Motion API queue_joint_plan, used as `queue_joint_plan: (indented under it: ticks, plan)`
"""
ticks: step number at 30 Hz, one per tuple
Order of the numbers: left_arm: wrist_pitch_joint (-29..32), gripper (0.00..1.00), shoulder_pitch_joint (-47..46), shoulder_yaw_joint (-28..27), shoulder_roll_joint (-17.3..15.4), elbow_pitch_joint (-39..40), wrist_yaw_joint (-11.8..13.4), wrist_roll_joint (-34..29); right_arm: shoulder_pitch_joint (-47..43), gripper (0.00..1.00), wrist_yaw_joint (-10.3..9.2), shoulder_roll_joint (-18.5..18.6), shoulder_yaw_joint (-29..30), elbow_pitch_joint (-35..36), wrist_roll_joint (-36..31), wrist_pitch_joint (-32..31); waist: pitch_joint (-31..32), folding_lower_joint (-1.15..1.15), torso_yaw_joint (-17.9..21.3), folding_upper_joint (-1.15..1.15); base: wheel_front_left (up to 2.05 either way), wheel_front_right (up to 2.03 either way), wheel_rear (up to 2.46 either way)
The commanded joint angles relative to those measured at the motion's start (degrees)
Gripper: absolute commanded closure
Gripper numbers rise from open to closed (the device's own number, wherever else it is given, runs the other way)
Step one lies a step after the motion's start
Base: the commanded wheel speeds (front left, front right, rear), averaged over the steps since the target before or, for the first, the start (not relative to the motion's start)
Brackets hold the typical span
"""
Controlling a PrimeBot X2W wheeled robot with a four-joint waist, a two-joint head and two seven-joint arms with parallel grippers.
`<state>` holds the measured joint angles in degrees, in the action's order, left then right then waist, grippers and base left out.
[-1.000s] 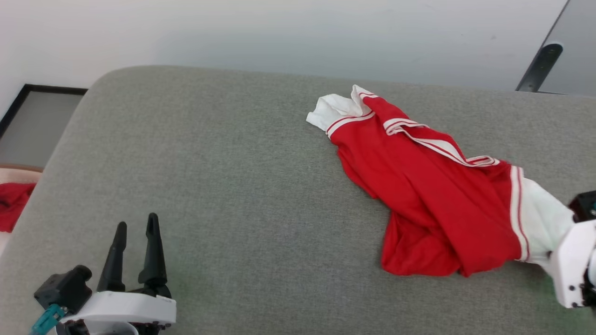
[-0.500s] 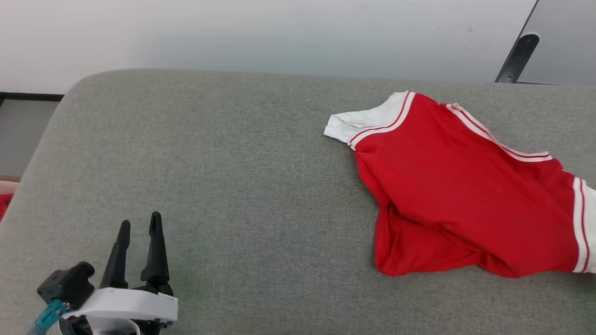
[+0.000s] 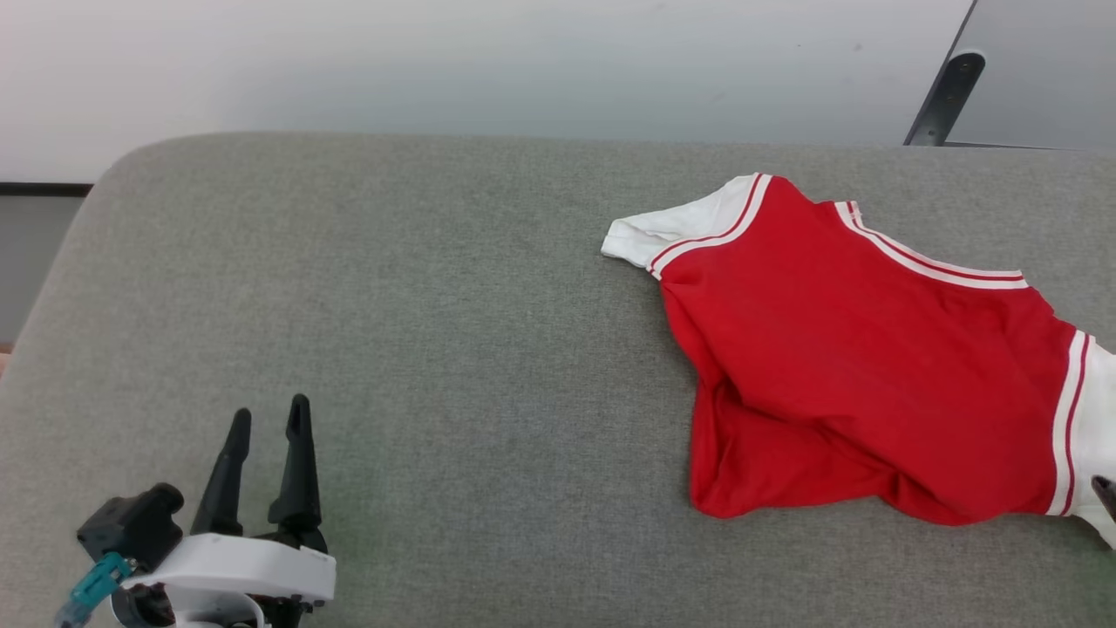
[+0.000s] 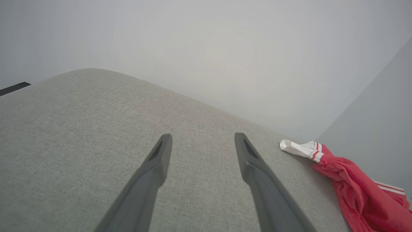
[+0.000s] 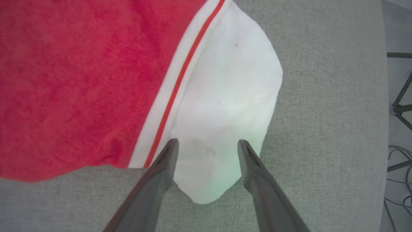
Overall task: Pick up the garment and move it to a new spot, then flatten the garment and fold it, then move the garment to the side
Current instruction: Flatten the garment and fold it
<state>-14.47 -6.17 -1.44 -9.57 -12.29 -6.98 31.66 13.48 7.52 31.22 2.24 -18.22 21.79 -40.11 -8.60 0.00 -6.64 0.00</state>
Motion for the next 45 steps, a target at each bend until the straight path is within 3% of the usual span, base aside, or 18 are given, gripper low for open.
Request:
queue_joint_plan:
  ticks: [1,8,16,26,31,35,40,45]
  plan:
    - [0.08,0.00,-0.55,-0.14,-0.42,0.12,0.09,-0.09,0.34,0.00,-0.06,-0.21,-0.02,0.57,0.75,1.22,0.27,0.00,0.44,0.00,0.00,0.00,0.00]
    - [-0.02,0.00,0.16,-0.11,-0.87,0.91,0.38,-0.47,-1.41,0.00,-0.05,-1.67,0.57,3.66,0.40,7.89,1.05,0.00,1.86,0.00,0.00,0.00,0.00]
    - [1.15,0.00,0.02,0.41,-1.67,1.79,0.76,-0.43,-3.74,0.00,-0.06,-5.73,-0.21,8.44,-3.31,24.41,1.46,0.00,4.76,0.00,0.00,0.00,0.00]
    - [3.76,0.00,-1.93,0.61,-3.67,5.00,1.35,-0.50,-3.86,0.00,-0.05,-14.30,0.66,7.75,-11.27,48.45,0.60,0.00,9.25,0.00,0.00,0.00,0.00]
    - [6.20,0.00,-4.67,1.88,-5.68,5.96,0.81,-0.64,-2.84,0.00,-0.05,-18.39,2.76,7.92,-13.87,53.90,-0.85,0.00,11.92,0.00,0.00,0.00,0.00]
    - [13.70,0.00,-9.60,3.90,-8.29,4.98,0.35,0.66,-1.87,0.00,-0.05,-20.73,3.32,8.29,-14.53,54.96,-2.58,0.00,14.33,0.00,0.00,0.00,0.00]
    - [29.63,0.00,-18.12,6.09,-11.79,2.26,0.52,4.63,-0.78,0.00,-0.05,-22.68,2.83,7.56,-14.02,55.33,-4.89,0.00,17.54,0.00,0.00,0.00,0.00]
    - [50.19,0.00,-25.57,8.75,-13.20,-1.44,5.04,8.54,-0.36,0.00,-0.05,-23.64,2.90,7.69,-13.44,55.35,-6.54,0.00,20.29,0.00,0.00,0.00,0.00]
